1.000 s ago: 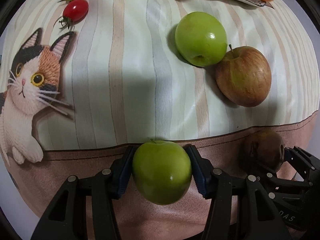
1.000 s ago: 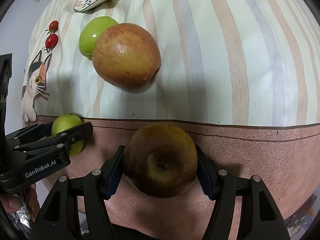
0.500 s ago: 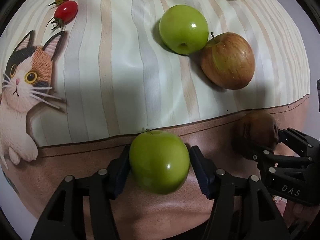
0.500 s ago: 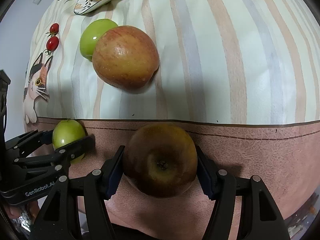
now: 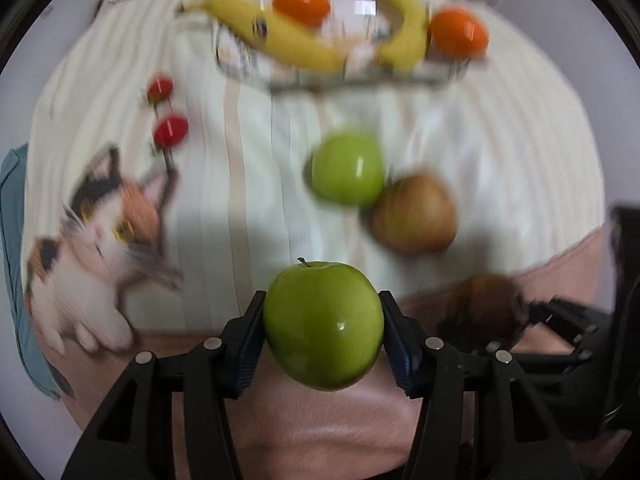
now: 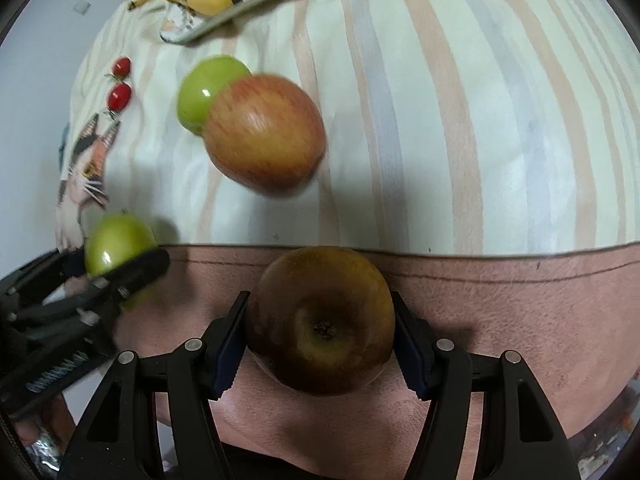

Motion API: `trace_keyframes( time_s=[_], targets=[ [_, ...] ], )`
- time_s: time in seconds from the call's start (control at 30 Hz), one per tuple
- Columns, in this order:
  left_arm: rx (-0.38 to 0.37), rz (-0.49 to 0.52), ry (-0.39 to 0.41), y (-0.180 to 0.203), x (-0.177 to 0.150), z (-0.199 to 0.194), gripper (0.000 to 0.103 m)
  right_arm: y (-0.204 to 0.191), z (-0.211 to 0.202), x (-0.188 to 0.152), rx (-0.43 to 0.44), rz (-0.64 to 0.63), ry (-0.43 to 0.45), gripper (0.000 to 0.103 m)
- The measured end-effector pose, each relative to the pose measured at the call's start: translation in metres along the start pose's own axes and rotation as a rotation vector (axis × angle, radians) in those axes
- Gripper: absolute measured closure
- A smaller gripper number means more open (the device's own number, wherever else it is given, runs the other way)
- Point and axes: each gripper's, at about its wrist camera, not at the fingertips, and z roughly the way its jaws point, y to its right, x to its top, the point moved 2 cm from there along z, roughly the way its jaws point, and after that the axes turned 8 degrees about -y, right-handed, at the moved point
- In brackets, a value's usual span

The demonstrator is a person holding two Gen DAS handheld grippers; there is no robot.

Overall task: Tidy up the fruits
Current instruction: 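Carry the green apple and brown fruit onto the floral plate with both tools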

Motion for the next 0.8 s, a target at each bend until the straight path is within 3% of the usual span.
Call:
trace_keyframes(
  time_s=[0.13, 0.33, 0.53, 0.8],
  targets=[
    [-0.023, -0.018, 0.103, -0.011, 0.04, -0.036, 0.052, -0.003, -0.036, 0.023, 0.039, -0.016, 0.064, 0.036],
    [0.043, -0.018, 0.203, -0.07, 0.103, -0.039, 0.052, -0.016, -0.098, 0.098, 0.037, -0.09, 0.198, 0.036],
    [0.056, -0.038, 0.161, -0.091, 0.16, -0.003, 0.052, -0.047, -0.11, 0.186, -0.027, -0.171, 0.255, 0.035],
    [-0.002, -0.036, 0.106, -0.1, 0.193, 0.023, 0.052, -0.056, -0.071, 0.259, -0.061, -0.174, 0.167, 0.035]
  ],
)
